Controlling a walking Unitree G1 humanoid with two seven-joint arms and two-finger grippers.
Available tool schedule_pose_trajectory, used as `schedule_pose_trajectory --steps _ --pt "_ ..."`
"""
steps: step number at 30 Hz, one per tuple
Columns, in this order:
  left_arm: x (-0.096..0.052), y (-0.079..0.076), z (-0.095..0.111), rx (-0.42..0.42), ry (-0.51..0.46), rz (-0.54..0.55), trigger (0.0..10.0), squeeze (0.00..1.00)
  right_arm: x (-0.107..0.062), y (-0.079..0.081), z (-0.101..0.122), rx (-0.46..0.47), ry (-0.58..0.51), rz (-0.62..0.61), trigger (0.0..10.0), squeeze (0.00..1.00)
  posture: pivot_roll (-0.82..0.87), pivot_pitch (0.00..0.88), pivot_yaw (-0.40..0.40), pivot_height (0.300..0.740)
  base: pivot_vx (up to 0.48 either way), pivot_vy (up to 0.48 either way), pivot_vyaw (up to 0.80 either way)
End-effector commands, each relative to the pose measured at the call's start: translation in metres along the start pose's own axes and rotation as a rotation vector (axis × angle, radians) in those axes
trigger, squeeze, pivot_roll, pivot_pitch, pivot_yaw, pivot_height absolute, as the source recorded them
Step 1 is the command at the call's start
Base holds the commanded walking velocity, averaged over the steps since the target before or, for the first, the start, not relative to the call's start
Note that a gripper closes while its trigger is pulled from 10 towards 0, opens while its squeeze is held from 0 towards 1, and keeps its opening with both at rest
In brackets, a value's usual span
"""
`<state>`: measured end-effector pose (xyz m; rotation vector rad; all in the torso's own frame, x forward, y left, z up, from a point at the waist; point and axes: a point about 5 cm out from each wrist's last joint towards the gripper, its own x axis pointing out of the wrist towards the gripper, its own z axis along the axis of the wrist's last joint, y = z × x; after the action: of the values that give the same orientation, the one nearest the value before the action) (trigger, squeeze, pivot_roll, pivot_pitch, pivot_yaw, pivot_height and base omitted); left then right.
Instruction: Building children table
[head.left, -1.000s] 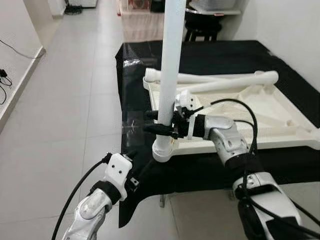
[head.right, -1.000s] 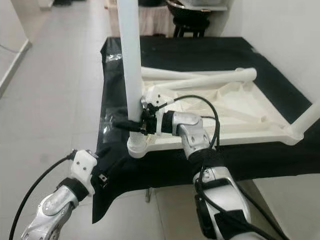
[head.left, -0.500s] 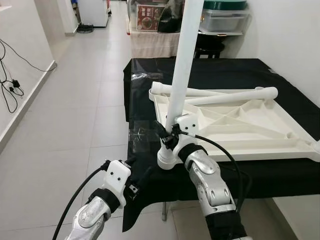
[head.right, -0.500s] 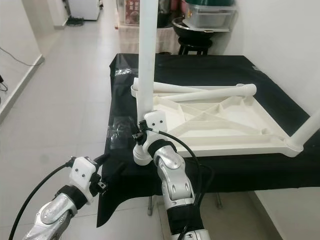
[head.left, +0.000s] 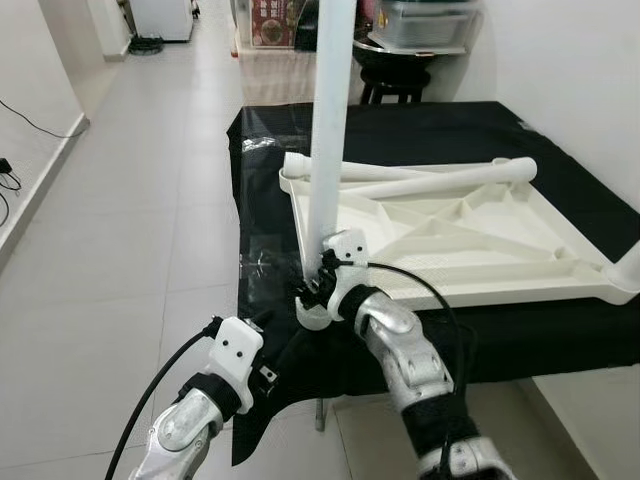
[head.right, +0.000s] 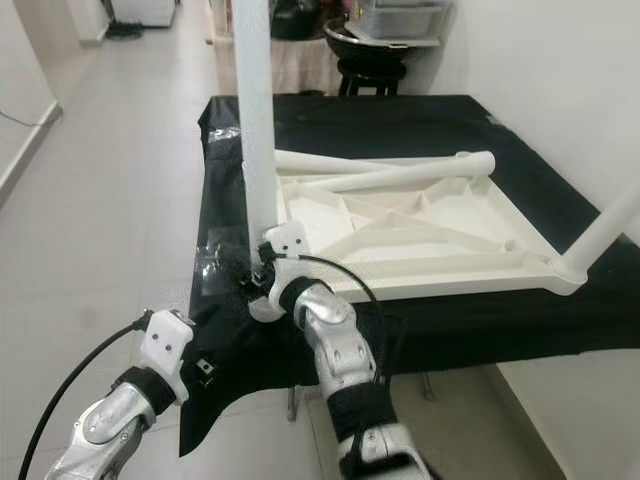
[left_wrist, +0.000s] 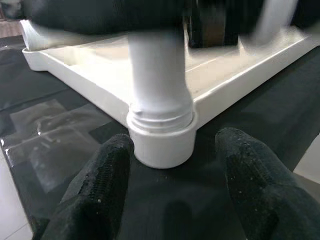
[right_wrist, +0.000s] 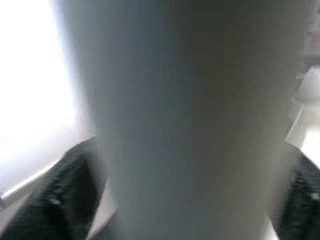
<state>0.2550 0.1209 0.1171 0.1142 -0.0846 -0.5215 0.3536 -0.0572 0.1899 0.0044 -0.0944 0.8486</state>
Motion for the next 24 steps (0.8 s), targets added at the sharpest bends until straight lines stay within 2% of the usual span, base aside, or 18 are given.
schedule_pose_trajectory --steps 1,2,3,6,7,9,15,16,17,18,21,24 --pt "-0.001 0.0 -0.006 -0.002 0.021 0.003 10.0 0.0 0.001 -0.001 0.003 0.006 -0.013 0.1 10.0 0.93 0.0 0.093 -0.066 0.74 0.0 0.0 0.0" --pt "-0.001 0.0 -0.006 -0.002 0.021 0.003 10.0 0.0 0.0 -0.005 0.008 -0.017 -0.013 0.151 10.0 0.0 0.01 0.091 -0.069 0.74 0.0 0.0 0.0" --pt "-0.001 0.0 -0.006 -0.002 0.021 0.003 10.0 0.0 0.0 -0.005 0.008 -0.017 -0.013 0.151 10.0 0.0 0.01 0.091 -0.069 0.74 0.0 0.0 0.0" --pt "-0.001 0.0 -0.006 0.002 0.021 0.008 10.0 0.0 -0.005 -0.008 0.011 -0.093 0.053 0.377 10.0 0.0 0.02 0.093 -0.073 0.74 0.0 0.0 0.0" --pt "-0.001 0.0 -0.006 0.002 0.021 0.008 10.0 0.0 -0.005 -0.008 0.011 -0.093 0.053 0.377 10.0 0.0 0.02 0.093 -0.073 0.74 0.0 0.0 0.0" --pt "-0.002 -0.001 -0.006 0.004 0.022 0.011 10.0 0.0 -0.009 -0.011 0.011 -0.1 0.089 0.482 10.0 0.0 0.02 0.093 -0.073 0.74 0.0 0.0 0.0" --pt "-0.003 -0.001 -0.006 0.006 0.023 0.012 10.0 0.0 -0.009 -0.018 0.01 -0.081 0.125 0.509 10.0 0.0 0.03 0.095 -0.063 0.74 0.0 0.0 0.0" --pt "-0.003 0.0 -0.006 0.008 0.025 0.01 10.0 0.0 -0.013 -0.025 0.004 -0.028 0.163 0.523 8.2 0.0 0.03 0.097 -0.056 0.74 0.0 0.0 0.0" --pt "-0.004 -0.001 -0.006 0.008 0.026 0.009 10.0 0.0 -0.016 -0.028 0.0 -0.016 0.181 0.529 3.4 0.0 0.03 0.098 -0.054 0.74 0.0 0.0 0.0" --pt "-0.004 -0.001 -0.006 0.009 0.027 0.008 10.0 0.0 -0.02 -0.031 -0.003 -0.014 0.197 0.528 0.0 0.0 0.03 0.098 -0.054 0.74 0.0 0.0 0.0" --pt "-0.004 -0.001 -0.006 0.009 0.027 0.008 10.0 0.0 -0.022 -0.032 -0.005 -0.018 0.206 0.526 0.0 0.0 0.03 0.098 -0.054 0.74 0.0 0.0 0.0" --pt "-0.005 -0.002 -0.006 0.007 0.027 0.006 10.0 0.0 -0.031 -0.04 -0.01 0.0 0.212 0.495 0.0 0.0 0.02 0.109 -0.048 0.74 0.0 0.0 0.0"
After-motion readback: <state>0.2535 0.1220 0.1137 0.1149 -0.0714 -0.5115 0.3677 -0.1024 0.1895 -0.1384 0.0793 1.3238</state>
